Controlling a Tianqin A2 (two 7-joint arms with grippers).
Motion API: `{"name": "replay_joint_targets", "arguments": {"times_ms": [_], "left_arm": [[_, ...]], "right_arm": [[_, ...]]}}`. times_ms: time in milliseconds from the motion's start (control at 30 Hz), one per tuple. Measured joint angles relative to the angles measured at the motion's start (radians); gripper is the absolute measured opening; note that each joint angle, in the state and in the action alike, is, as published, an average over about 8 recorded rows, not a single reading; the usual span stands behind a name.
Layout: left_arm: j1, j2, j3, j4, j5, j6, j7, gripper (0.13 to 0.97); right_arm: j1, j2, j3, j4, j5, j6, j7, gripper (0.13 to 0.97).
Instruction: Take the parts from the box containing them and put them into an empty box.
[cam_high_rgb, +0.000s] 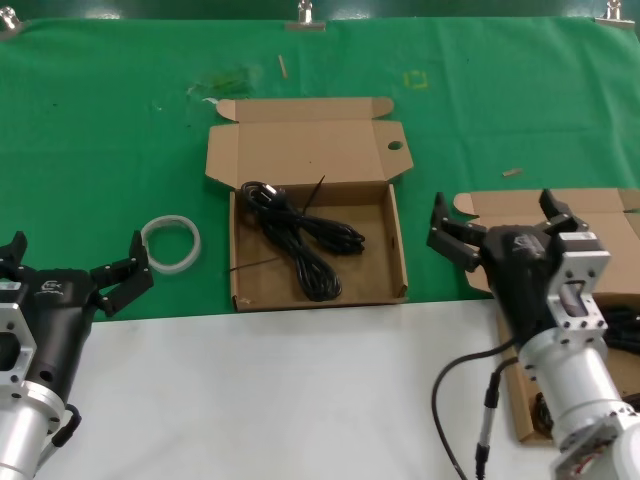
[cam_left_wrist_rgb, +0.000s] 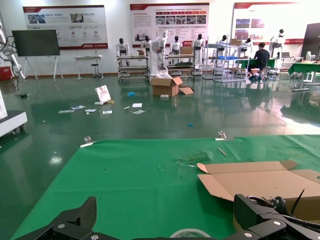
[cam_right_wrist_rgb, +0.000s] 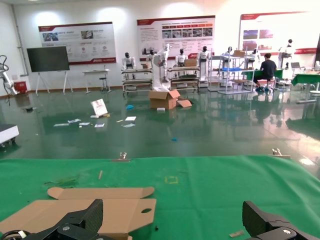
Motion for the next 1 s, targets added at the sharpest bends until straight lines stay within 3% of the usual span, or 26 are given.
{"name": "replay_joint_targets", "arguments": {"times_ms": [367,1000], "left_arm": [[0.000,0.000,0.000,0.000,0.000,0.000,0.000,0.966],[0.000,0.000,0.000,0.000,0.000,0.000,0.000,0.966]], "right_arm": [[-0.069,0.000,0.093,0.031,-0.118,-0.077,0.155,0.966],[-0.074,0.000,0.100,0.033,-0.127,-0.083,0.167,0.966]]}}
